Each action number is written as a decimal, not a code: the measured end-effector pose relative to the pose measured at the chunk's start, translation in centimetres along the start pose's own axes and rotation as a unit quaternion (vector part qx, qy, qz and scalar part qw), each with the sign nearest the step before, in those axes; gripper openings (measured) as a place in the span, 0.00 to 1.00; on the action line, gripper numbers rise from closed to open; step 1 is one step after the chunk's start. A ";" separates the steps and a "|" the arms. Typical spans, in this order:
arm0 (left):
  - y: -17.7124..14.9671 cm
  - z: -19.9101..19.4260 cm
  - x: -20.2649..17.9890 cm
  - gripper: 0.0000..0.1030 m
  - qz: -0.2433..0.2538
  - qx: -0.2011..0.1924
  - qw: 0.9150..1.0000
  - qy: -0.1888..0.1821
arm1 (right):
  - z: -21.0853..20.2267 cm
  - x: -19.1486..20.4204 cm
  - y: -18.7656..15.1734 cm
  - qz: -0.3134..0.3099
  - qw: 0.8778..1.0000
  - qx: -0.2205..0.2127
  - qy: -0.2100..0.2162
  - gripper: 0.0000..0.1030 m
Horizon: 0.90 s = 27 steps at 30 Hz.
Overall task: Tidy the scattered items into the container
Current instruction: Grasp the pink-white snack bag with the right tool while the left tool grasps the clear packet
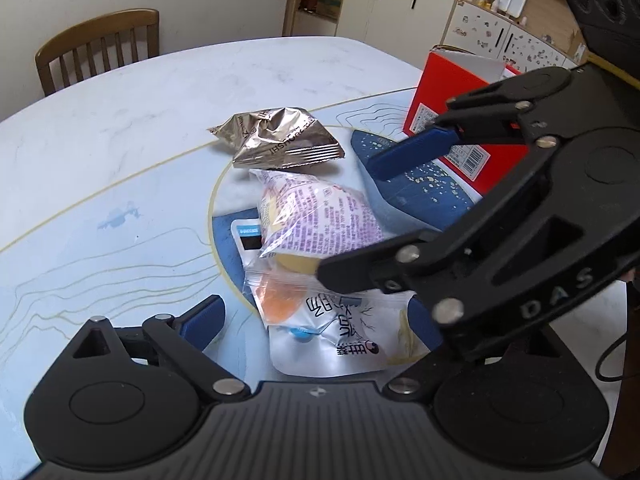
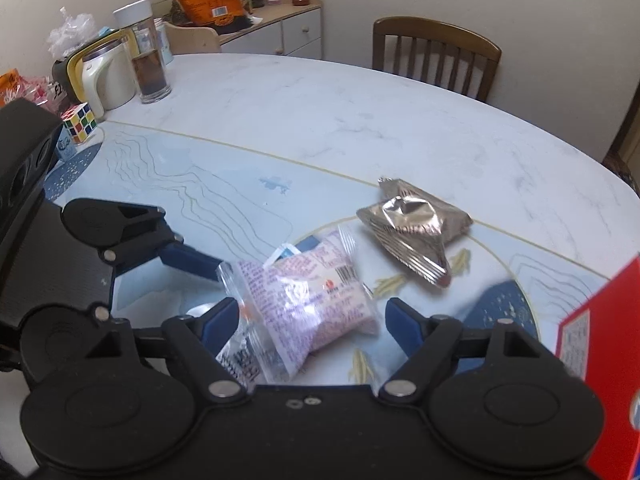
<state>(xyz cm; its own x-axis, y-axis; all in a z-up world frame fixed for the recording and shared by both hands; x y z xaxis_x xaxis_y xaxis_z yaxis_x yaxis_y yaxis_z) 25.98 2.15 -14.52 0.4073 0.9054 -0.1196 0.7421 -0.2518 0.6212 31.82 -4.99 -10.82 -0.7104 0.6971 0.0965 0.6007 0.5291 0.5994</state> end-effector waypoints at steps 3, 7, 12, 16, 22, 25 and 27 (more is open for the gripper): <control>-0.1 0.3 0.0 0.94 -0.002 0.000 1.000 0.001 | 0.9 -0.4 0.4 -0.002 1.000 0.003 0.004 0.80; -0.2 0.6 0.0 0.91 -0.006 0.000 1.000 0.003 | 1.9 -0.7 0.5 0.000 1.000 0.011 0.009 0.80; -0.2 1.0 -0.4 0.90 -0.003 -0.005 1.000 0.010 | 2.7 -1.2 0.2 0.009 1.000 0.018 0.005 0.80; -0.1 1.2 -0.7 0.88 0.001 -0.010 1.000 0.017 | 2.7 -1.4 0.3 0.017 1.000 0.017 0.009 0.80; 0.6 2.0 -1.1 0.87 0.005 -0.014 0.999 0.031 | 2.7 -1.7 0.5 0.030 0.999 0.014 0.013 0.80; 0.7 2.4 -1.4 0.86 0.015 -0.018 0.999 0.038 | 2.8 -1.9 0.4 0.035 0.999 0.013 0.014 0.79; 0.7 2.5 -1.7 0.81 0.029 -0.021 0.998 0.048 | 2.7 -2.0 0.4 0.038 0.999 0.011 0.015 0.77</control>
Point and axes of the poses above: each gripper's, at about its wrist camera, not at the fingertips, and z roughly the way its jaws point, x to its left, y to its top, the point moved 3 cm from there along z, roughly the way its jaws point, and after that the axes turned 3 degrees about y, right-handed, at the moved point
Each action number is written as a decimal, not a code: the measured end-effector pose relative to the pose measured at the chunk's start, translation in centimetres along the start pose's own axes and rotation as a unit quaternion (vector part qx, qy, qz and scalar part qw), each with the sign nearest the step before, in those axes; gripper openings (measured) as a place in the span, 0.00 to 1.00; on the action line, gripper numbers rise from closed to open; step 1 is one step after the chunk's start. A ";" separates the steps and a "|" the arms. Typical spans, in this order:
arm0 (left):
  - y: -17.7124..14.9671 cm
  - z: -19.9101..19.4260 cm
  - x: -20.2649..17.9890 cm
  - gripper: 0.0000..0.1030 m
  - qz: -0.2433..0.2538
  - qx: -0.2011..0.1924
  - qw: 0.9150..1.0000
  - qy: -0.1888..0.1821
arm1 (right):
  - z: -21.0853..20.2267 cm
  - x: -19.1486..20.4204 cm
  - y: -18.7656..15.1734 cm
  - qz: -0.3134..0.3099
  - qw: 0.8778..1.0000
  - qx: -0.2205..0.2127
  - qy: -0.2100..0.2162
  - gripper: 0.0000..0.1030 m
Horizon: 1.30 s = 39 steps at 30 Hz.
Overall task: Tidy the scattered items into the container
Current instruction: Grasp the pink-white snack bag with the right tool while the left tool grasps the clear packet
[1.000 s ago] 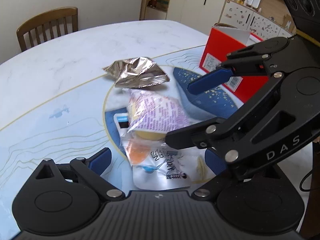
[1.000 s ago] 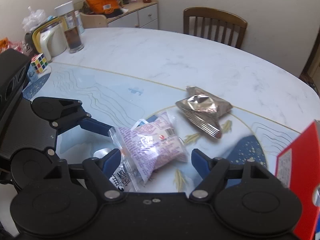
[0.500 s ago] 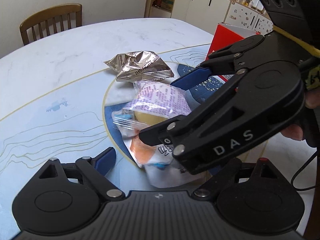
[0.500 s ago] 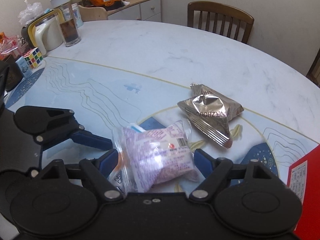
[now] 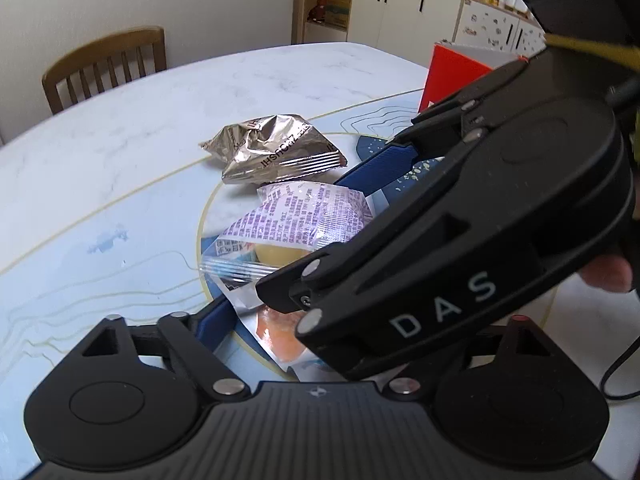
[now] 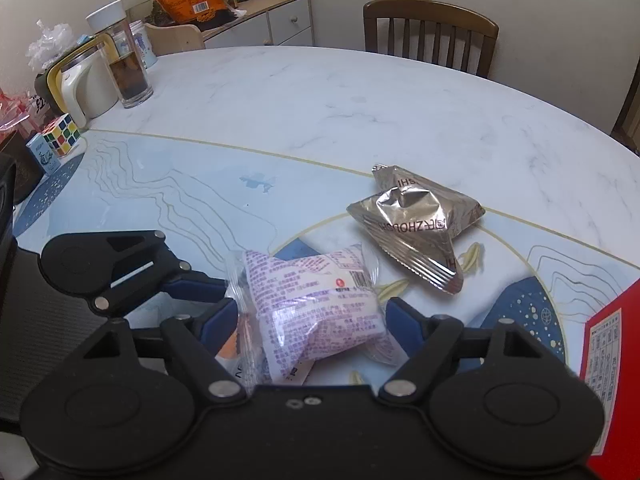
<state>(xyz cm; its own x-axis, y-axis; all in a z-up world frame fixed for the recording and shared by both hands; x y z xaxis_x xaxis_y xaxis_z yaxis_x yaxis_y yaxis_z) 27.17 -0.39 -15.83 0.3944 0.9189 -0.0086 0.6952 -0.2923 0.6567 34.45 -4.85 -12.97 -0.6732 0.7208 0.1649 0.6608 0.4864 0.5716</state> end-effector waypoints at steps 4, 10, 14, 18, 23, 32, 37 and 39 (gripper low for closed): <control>0.1 0.0 0.2 0.67 0.005 -0.005 1.000 0.012 | -0.1 -0.1 -0.1 0.004 1.000 -0.004 -0.003 0.72; 0.1 -0.2 0.5 0.61 0.001 -0.009 1.000 0.014 | -0.6 -0.5 -0.2 0.020 1.000 -0.007 -0.011 0.61; 0.1 -0.3 0.9 0.58 -0.012 -0.010 1.000 0.009 | -1.2 -0.7 -0.4 0.021 0.999 -0.013 -0.024 0.58; 0.2 -0.4 1.1 0.47 -0.022 -0.011 1.000 0.004 | -2.3 -1.0 -0.5 0.022 0.999 -0.021 -0.030 0.58; 0.1 -0.7 1.2 0.43 -0.027 -0.009 1.000 0.000 | -3.9 -1.7 -1.3 0.031 0.998 -0.025 -0.045 0.58; 0.3 -1.3 0.8 0.35 -0.026 -0.011 1.000 -0.005 | -6.4 -2.2 -2.8 0.045 0.997 -0.031 -0.059 0.58; 0.5 -2.0 0.7 0.29 -0.029 -0.014 0.999 -0.010 | -7.7 -1.9 -3.5 0.050 0.996 -0.037 -0.058 0.58; 0.5 -2.3 0.6 0.28 -0.029 -0.015 0.999 -0.008 | -8.2 -1.8 -3.7 0.049 0.996 -0.040 -0.058 0.58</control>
Point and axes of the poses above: each gripper's, at about its wrist camera, not at the fingertips, and z roughly the way its jaws point, x to its left, y to its top, the point moved 3 cm from there along z, roughly the way its jaws point, and after that the axes turned 3 degrees about y, right-handed, at the moved point
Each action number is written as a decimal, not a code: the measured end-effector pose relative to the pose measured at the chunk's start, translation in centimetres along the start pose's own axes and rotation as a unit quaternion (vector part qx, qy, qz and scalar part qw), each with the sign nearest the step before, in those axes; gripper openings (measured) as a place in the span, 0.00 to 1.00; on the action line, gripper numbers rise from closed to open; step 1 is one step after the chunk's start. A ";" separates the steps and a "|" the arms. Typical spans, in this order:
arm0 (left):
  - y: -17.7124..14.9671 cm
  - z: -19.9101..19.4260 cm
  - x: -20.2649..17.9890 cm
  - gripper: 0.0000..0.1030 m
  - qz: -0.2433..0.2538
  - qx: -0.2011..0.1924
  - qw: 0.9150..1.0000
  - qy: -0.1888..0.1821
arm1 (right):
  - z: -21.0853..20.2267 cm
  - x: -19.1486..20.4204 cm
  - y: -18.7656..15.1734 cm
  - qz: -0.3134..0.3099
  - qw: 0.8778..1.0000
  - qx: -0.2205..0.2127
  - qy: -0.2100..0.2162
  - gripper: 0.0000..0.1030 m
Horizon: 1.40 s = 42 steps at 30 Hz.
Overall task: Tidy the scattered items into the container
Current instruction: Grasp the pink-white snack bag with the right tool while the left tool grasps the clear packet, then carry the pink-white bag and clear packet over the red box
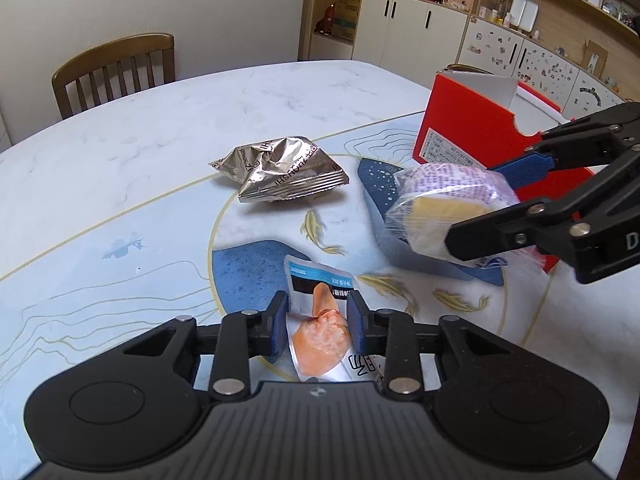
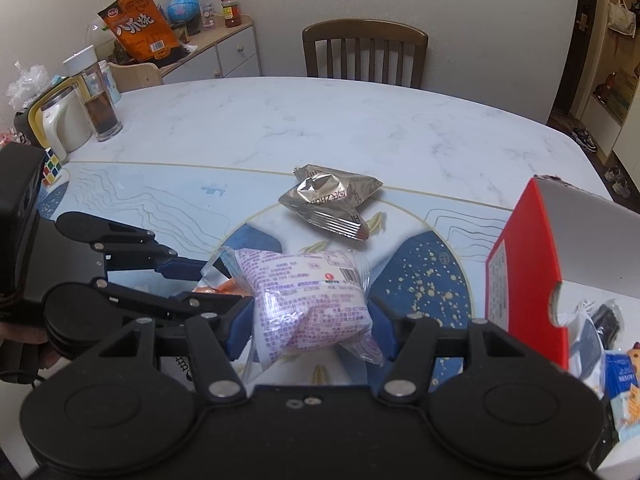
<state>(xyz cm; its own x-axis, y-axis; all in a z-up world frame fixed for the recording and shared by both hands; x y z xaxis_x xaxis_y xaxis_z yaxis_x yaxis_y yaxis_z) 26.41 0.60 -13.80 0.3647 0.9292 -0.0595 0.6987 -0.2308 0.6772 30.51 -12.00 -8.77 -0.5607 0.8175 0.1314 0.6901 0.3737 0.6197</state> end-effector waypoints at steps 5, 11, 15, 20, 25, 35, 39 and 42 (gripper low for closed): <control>0.1 -0.8 -0.3 0.17 -0.008 -0.007 1.000 -0.002 | -1.6 0.1 -0.3 0.000 1.000 -0.010 0.001 0.58; 0.6 -1.8 -1.3 0.08 0.004 -0.014 1.000 -0.009 | -2.8 0.0 -1.1 0.000 1.000 -0.011 -0.002 0.58; 0.7 -2.3 -2.0 0.07 0.011 -0.015 1.000 -0.010 | -3.8 -0.2 -1.6 0.003 1.000 -0.016 -0.006 0.58; 0.7 -2.8 -2.5 0.05 0.009 -0.014 1.000 -0.016 | -5.3 -0.6 -2.2 0.007 1.000 -0.022 -0.009 0.58; 0.8 -3.6 -3.1 0.05 0.011 -0.016 1.000 -0.018 | -7.0 -1.2 -2.7 0.010 0.999 -0.030 -0.014 0.58; 3.1 -6.4 -5.4 0.05 0.023 -0.044 0.998 -0.036 | -9.8 -2.6 -3.4 0.011 0.999 -0.043 -0.031 0.58; 4.5 -7.3 -6.9 0.05 0.032 -0.060 0.997 -0.049 | -11.0 -3.3 -3.8 0.010 0.998 -0.046 -0.036 0.58; 5.7 -7.9 -8.2 0.05 0.040 -0.072 0.995 -0.058 | -11.9 -4.1 -3.9 0.016 0.998 -0.048 -0.040 0.58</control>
Point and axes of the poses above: each gripper's, at about its wrist camera, not at the fingertips, and z roughly the way its jaws point, x to its left, y to its top, the point moved 3 cm from there along z, roughly the way its jaws point, and after that the axes turned 3 degrees about y, right-handed, at the moved point
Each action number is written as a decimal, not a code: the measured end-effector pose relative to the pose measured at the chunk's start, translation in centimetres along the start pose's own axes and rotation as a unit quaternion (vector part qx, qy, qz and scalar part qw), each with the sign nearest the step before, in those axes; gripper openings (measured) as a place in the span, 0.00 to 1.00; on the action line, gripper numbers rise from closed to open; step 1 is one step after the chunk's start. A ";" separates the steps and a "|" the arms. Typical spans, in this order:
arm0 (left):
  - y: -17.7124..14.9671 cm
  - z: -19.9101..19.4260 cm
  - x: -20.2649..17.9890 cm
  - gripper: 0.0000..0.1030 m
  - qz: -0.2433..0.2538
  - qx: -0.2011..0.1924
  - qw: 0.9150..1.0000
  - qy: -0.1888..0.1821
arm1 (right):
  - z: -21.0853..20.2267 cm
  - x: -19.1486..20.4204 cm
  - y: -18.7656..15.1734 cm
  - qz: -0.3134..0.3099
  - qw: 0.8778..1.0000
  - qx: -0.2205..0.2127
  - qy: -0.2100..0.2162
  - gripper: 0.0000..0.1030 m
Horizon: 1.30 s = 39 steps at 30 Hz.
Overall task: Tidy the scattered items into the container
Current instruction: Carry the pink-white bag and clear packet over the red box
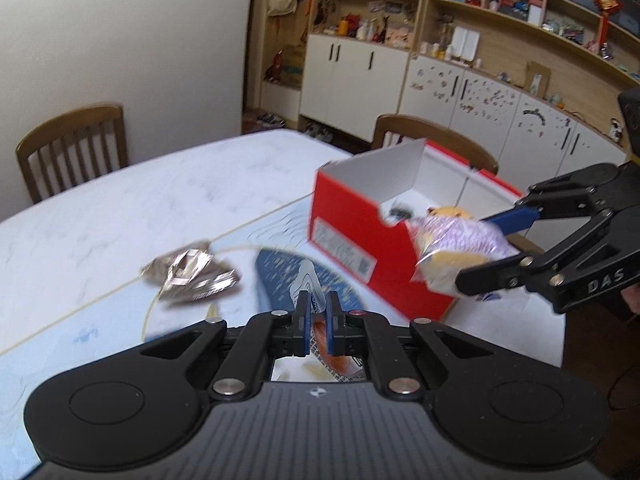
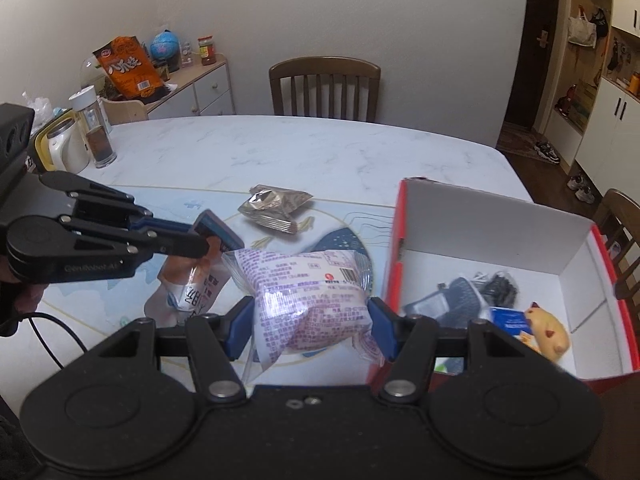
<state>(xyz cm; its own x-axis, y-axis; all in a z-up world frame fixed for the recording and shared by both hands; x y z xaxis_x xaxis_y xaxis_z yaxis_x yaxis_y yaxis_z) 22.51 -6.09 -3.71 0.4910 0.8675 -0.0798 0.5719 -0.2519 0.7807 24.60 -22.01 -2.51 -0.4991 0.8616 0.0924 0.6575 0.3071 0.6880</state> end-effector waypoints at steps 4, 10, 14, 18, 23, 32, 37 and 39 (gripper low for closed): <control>1.7 0.2 -1.5 0.05 0.007 -0.012 1.000 -0.012 | -0.9 -1.2 0.0 0.002 1.000 -0.005 -0.009 0.58; 4.0 1.0 -3.7 0.05 0.024 -0.028 0.999 -0.023 | -2.2 -3.5 -0.3 0.004 1.000 -0.010 -0.021 0.58; 5.6 1.8 -5.2 0.05 0.032 -0.036 0.998 -0.028 | -2.9 -5.1 -0.4 0.005 1.000 -0.014 -0.027 0.58; 6.9 2.7 -6.8 0.05 0.042 -0.042 0.998 -0.033 | -3.5 -6.7 -0.5 0.007 0.999 -0.018 -0.033 0.58; 8.3 4.1 -8.4 0.05 0.053 -0.047 0.997 -0.038 | -4.2 -9.0 -0.8 0.011 0.999 -0.020 -0.040 0.58; 10.8 6.7 -11.0 0.05 0.060 -0.052 0.996 -0.047 | -4.8 -12.7 -1.2 0.014 0.999 -0.020 -0.048 0.58; 12.0 8.6 -12.4 0.05 0.047 -0.046 0.996 -0.064 | -4.8 -14.6 -1.3 0.012 0.999 -0.015 -0.050 0.58; 12.3 9.2 -13.0 0.05 0.047 -0.046 0.995 -0.069 | -4.7 -15.4 -1.4 0.011 0.998 -0.013 -0.053 0.58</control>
<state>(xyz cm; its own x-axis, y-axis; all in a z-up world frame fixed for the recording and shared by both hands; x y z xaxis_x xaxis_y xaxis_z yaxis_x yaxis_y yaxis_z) 29.21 -24.42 1.26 0.6292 0.7728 -0.0833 0.4596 -0.2835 0.8417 28.70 -37.58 -1.50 -0.4214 0.9063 0.0318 0.6517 0.2783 0.7056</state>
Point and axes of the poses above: each gripper's, at about its wrist camera, not at the fingertips, and z roughly the way its jaws point, x to its left, y to its top, the point moved 3 cm from there along z, roughly the way its jaws point, and after that the axes turned 3 degrees about y, right-handed, at the moved point
